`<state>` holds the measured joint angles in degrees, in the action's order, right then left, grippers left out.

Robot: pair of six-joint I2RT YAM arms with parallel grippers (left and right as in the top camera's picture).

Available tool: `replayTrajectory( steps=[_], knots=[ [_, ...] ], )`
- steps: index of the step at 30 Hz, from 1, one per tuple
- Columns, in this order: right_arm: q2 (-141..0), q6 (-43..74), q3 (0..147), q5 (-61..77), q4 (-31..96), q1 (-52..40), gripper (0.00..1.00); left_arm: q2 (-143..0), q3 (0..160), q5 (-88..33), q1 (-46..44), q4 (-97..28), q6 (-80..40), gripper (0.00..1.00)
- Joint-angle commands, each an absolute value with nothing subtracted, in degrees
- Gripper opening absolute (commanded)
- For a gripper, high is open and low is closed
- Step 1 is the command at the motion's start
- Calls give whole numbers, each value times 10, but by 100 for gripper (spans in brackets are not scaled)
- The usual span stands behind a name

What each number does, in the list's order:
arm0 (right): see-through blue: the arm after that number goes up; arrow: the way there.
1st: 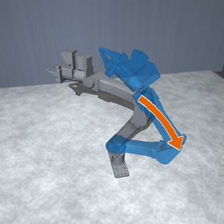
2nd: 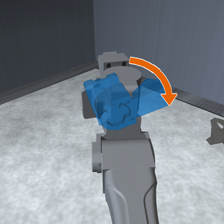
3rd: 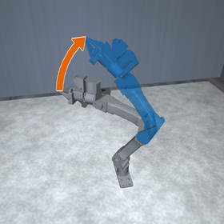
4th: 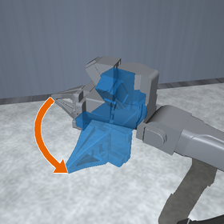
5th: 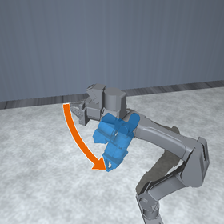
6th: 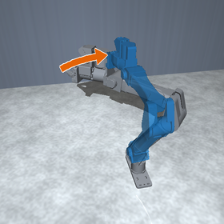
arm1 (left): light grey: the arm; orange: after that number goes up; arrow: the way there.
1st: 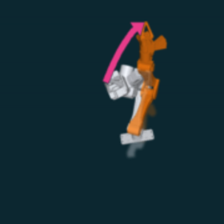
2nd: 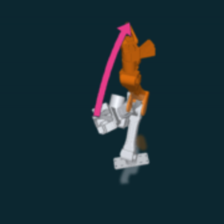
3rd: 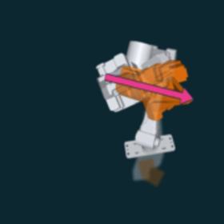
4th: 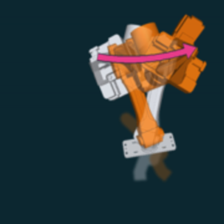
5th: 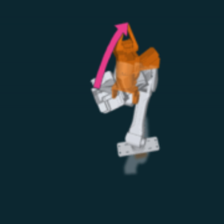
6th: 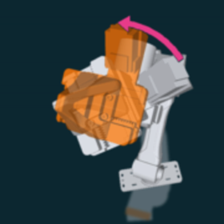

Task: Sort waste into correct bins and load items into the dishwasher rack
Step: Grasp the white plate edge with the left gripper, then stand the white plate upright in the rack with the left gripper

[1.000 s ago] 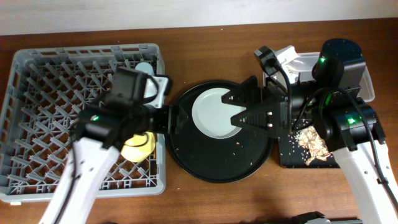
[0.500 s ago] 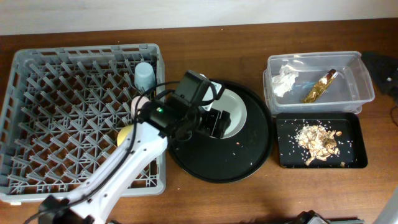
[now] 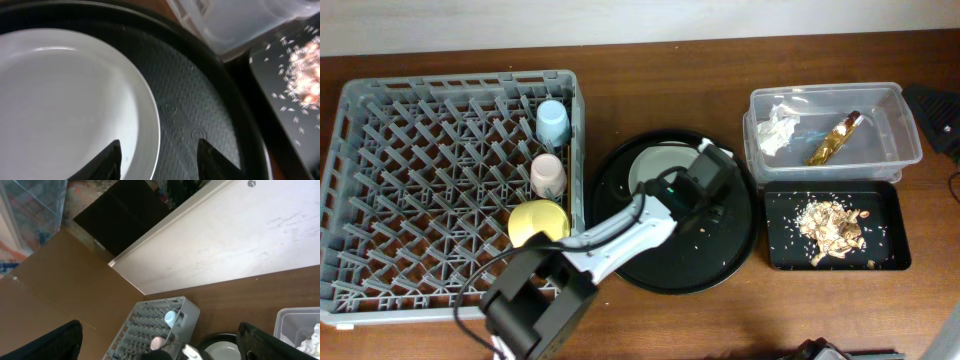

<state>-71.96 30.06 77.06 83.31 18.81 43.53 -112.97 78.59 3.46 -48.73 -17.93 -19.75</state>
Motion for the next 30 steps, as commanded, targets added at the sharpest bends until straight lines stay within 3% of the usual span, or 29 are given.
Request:
replayTrajectory(
  steps=[1, 6, 12, 14, 19, 20, 23, 27, 30],
  knots=[
    [-719, 303, 770, 842, 186, 439, 99, -1176, 789, 78, -497, -133, -197, 48],
    [-719, 303, 770, 842, 186, 439, 98, -1212, 789, 80, -497, -55, -197, 47],
    [-719, 303, 770, 842, 186, 439, 99, -1231, 789, 80, -504, -96, -197, 47],
    [-719, 303, 770, 842, 186, 439, 99, -1231, 789, 80, -504, -100, -197, 19],
    [-719, 303, 770, 842, 186, 439, 99, -1226, 789, 80, -504, -141, -197, 0],
    [-719, 303, 770, 842, 186, 439, 99, -1218, 789, 80, -504, -149, -197, 1],
    [-719, 303, 770, 842, 186, 439, 99, -1123, 789, 80, -497, -179, -197, 0],
    [-719, 303, 770, 842, 186, 439, 99, -863, 789, 44, -424, -288, -197, 0],
    [-719, 303, 770, 842, 186, 439, 99, -726, 789, -227, -218, -324, -197, 0]
  ],
)
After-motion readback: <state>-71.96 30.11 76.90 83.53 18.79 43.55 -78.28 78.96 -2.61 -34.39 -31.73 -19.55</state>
